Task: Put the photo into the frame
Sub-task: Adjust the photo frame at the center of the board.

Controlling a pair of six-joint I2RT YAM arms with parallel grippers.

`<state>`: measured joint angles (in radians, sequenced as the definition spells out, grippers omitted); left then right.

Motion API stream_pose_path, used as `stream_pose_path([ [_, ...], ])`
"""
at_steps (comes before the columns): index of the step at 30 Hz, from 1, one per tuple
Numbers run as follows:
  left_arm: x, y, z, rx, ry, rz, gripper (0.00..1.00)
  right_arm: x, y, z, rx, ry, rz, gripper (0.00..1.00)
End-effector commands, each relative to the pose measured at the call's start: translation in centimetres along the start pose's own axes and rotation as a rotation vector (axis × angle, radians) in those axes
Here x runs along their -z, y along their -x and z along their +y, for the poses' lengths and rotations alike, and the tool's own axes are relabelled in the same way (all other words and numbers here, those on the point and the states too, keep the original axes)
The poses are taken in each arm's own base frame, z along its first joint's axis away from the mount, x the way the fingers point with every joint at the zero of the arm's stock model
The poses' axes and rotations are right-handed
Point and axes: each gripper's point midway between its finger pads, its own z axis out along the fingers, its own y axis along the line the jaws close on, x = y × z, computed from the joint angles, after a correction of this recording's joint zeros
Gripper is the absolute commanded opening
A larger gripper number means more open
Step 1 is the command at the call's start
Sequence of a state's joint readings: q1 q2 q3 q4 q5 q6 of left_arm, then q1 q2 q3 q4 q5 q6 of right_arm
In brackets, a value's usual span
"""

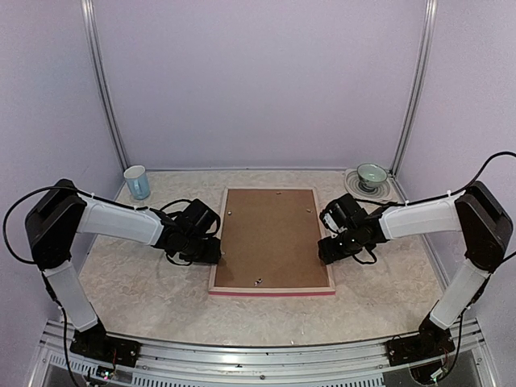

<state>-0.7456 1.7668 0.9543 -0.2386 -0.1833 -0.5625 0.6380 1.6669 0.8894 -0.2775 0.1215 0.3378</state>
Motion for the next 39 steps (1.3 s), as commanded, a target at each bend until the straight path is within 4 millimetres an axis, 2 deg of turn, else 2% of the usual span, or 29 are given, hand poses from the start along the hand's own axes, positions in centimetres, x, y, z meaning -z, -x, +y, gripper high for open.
stream_pose_path([
  [1,-0.7,0.1,0.6,0.007,0.024,0.003,0.51,-0.6,-0.4,-0.1,0.0,0.01,0.009,0.59],
  [10,-0.9,0.0,0.5,0.026,0.021,-0.001,0.46,-0.5,-1.7,0.1,0.005,0.036,0.032,0.5],
  [18,-0.8,0.1,0.5,0.04,0.021,-0.007,0.39,-0.1,-1.8,0.4,-0.001,0.057,0.027,0.44],
  [30,-1.5,-0.2,0.5,0.061,0.022,0.004,0.28,-0.6,-2.3,0.2,0.008,0.049,0.04,0.42],
  [39,-1.7,0.1,0.7,0.111,0.006,-0.002,0.13,-0.7,-2.3,0.3,0.011,0.056,0.038,0.4],
])
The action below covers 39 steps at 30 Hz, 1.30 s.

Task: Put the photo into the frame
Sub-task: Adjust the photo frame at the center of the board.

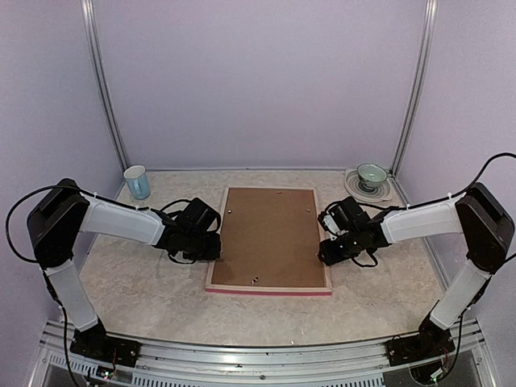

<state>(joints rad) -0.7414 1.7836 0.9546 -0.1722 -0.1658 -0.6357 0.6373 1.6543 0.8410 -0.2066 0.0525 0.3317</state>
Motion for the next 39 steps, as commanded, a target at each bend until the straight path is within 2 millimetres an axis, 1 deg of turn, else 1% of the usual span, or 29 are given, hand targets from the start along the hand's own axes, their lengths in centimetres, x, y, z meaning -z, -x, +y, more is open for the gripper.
stream_pose_path([
  [1,-1.2,-0.7,1.5,0.031,0.04,0.027,0.11,-0.4,-1.9,-0.8,0.007,-0.019,0.054,0.4],
  [5,-1.0,-0.5,1.3,0.058,0.011,0.022,0.05,-0.4,-2.0,-0.9,0.008,-0.021,0.057,0.4],
  [9,-0.7,-0.4,1.0,0.064,-0.011,0.019,0.06,-0.3,-2.0,-0.9,0.009,-0.021,0.055,0.4],
  [11,-0.5,-0.4,0.9,0.062,-0.018,0.022,0.09,-0.2,-1.9,-0.9,0.008,-0.02,0.052,0.42],
  [12,-0.2,-0.3,0.8,0.062,-0.022,0.018,0.12,-0.1,-1.7,-0.8,0.008,-0.019,0.046,0.44],
  [15,0.6,-0.1,1.0,0.06,-0.015,0.006,0.28,0.5,-0.9,-0.6,0.006,-0.011,0.026,0.51],
  [19,2.6,1.5,1.2,0.059,-0.009,-0.045,0.47,1.2,0.6,-0.3,0.0,0.007,-0.006,0.57],
  [20,3.0,1.9,1.3,0.059,-0.005,-0.055,0.51,1.4,0.9,-0.2,-0.002,0.013,-0.013,0.58],
  [24,4.1,3.9,1.6,0.065,-0.005,-0.101,0.61,1.8,1.9,-0.1,-0.011,0.027,-0.033,0.66],
  [26,4.4,5.1,1.8,0.076,-0.005,-0.125,0.68,1.9,2.2,0.0,-0.014,0.033,-0.039,0.69],
  [28,4.6,6.6,1.7,0.086,-0.016,-0.152,0.73,2.0,2.4,0.0,-0.018,0.039,-0.044,0.73],
  [30,4.5,7.9,1.6,0.088,-0.024,-0.17,0.79,2.1,2.7,-0.1,-0.022,0.043,-0.052,0.78],
  [31,4.4,8.6,1.4,0.085,-0.027,-0.176,0.81,2.1,2.8,-0.2,-0.024,0.042,-0.055,0.84],
  [32,4.3,9.3,1.3,0.083,-0.033,-0.184,0.83,2.1,2.9,-0.3,-0.027,0.042,-0.06,0.88],
  [33,3.8,9.6,1.2,0.08,-0.031,-0.18,0.87,2.2,3.0,-0.4,-0.03,0.041,-0.064,0.9],
  [35,3.3,10.6,0.7,0.071,-0.038,-0.181,0.92,2.2,3.3,-0.7,-0.039,0.036,-0.071,0.94],
  [36,2.6,10.8,0.7,0.068,-0.032,-0.176,0.94,2.2,3.4,-0.9,-0.043,0.035,-0.074,0.95],
  [37,2.4,11.4,0.7,0.068,-0.033,-0.18,0.95,2.3,3.5,-1.1,-0.049,0.033,-0.077,0.95],
  [39,1.6,12.2,0.5,0.07,-0.039,-0.177,0.96,2.5,4.0,-1.6,-0.063,0.028,-0.09,0.95],
])
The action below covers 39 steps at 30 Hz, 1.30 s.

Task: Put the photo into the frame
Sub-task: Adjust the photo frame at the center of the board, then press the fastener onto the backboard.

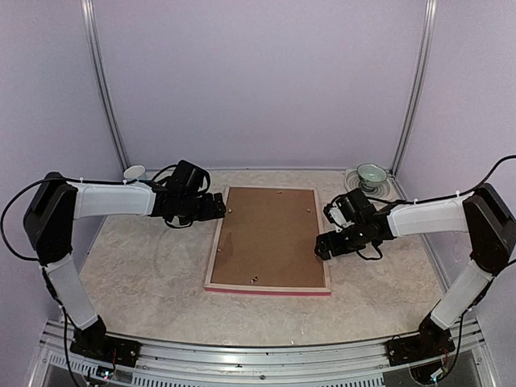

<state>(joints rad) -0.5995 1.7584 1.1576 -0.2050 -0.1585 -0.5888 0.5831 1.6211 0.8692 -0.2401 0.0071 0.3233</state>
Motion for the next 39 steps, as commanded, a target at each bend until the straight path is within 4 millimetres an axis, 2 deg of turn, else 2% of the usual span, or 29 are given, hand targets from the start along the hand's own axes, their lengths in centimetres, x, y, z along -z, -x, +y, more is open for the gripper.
stream_pose_path([
  [1,-2.6,0.7,-0.1,-0.024,-0.003,0.024,0.95,1.4,2.7,-0.6,-0.032,0.004,-0.075,0.95],
  [7,-6.0,2.1,0.6,-0.012,-0.004,0.041,0.88,2.3,4.3,-1.2,-0.055,0.002,-0.121,0.95],
  [14,-9.6,3.0,0.8,-0.039,-0.002,0.05,0.85,2.5,4.3,-0.9,-0.063,0.03,-0.119,0.95],
  [18,-11.4,2.8,0.9,-0.032,-0.016,0.072,0.82,2.5,4.0,-1.0,-0.062,0.027,-0.113,0.95],
  [24,-12.0,3.0,1.3,-0.028,-0.007,0.068,0.73,2.7,4.0,-1.2,-0.063,0.019,-0.119,0.95],
  [33,-13.0,1.6,1.6,-0.032,-0.021,0.101,0.72,2.4,4.0,-1.2,-0.063,0.017,-0.117,0.95],
  [39,-13.0,1.4,1.6,-0.029,-0.024,0.102,0.68,2.2,3.8,-1.4,-0.067,0.012,-0.114,0.95],
])
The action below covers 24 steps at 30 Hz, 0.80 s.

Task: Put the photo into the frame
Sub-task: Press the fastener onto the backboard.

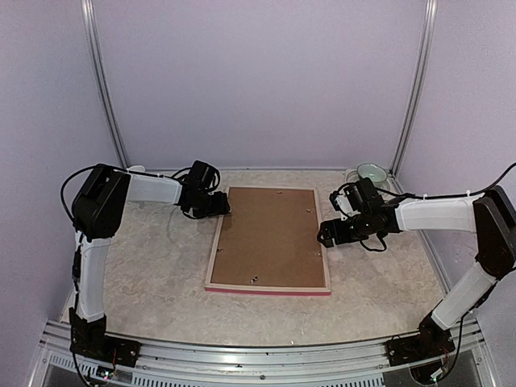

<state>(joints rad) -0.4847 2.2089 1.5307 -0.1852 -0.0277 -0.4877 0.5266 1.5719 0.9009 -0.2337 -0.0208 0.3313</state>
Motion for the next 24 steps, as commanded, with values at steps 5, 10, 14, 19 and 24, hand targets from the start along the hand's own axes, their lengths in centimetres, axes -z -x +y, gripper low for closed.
stream_pose_path([
  [5,-1.2,-1.0,0.3,-0.015,-0.004,0.032,0.65,0.2,0.6,-0.3,-0.015,-0.005,-0.028,0.95],
  [10,-1.3,-1.3,0.1,-0.025,-0.006,0.036,0.67,-0.1,0.3,-0.4,-0.016,-0.002,-0.019,0.95],
  [14,-1.2,-1.3,-0.3,-0.038,-0.007,0.032,0.69,-0.3,0.1,-0.3,-0.017,0.001,-0.017,0.95],
  [19,-1.4,-1.5,-0.4,-0.044,0.001,0.039,0.69,-0.3,0.0,-0.4,-0.019,0.0,-0.016,0.95],
  [24,-1.7,-1.8,0.0,-0.078,0.07,0.045,0.67,-0.3,-0.2,-0.5,-0.02,-0.002,-0.014,0.95],
])
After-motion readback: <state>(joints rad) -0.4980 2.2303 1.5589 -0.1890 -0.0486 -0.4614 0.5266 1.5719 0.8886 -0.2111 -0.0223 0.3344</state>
